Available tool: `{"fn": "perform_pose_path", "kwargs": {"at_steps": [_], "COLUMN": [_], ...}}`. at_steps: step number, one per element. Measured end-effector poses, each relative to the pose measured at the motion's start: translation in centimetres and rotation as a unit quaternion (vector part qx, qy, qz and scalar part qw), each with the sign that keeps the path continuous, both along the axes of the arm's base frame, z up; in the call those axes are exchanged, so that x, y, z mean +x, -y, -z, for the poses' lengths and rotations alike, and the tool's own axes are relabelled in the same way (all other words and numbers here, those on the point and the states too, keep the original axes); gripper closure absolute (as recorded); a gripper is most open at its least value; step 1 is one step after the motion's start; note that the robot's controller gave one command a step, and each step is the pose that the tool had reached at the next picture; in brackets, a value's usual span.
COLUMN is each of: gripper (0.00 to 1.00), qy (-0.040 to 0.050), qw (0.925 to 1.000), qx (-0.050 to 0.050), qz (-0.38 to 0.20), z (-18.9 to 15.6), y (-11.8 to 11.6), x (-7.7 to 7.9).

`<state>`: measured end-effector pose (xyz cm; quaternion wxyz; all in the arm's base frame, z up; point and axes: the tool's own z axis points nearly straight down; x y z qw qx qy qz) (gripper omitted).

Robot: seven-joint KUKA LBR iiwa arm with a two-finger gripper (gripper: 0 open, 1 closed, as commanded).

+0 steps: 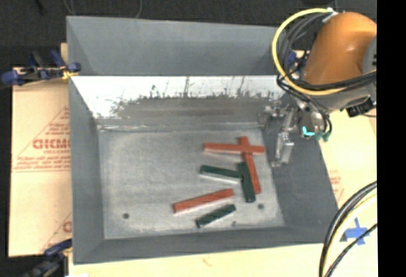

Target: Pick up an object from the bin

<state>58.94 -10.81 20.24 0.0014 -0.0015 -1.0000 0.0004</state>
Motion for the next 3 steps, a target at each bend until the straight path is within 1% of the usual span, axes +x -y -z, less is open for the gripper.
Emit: {"fn": "perform_pose_path", "kwargs": {"at_steps": [1, 2, 3], "gripper": [0.0, 0.0, 0.0], "qy": [0.004, 0.0068, 0.0011], "qw": [1.0, 0.9996, 0.9992], "qx": [-0.001, 0.0, 0.001], "qz": [-0.001, 0.029, 0.039], "z": [-0.5, 5.6, 8.9], "y": [0.0, -2.0, -2.9], "x": [0.2, 1.0, 0.8]}}
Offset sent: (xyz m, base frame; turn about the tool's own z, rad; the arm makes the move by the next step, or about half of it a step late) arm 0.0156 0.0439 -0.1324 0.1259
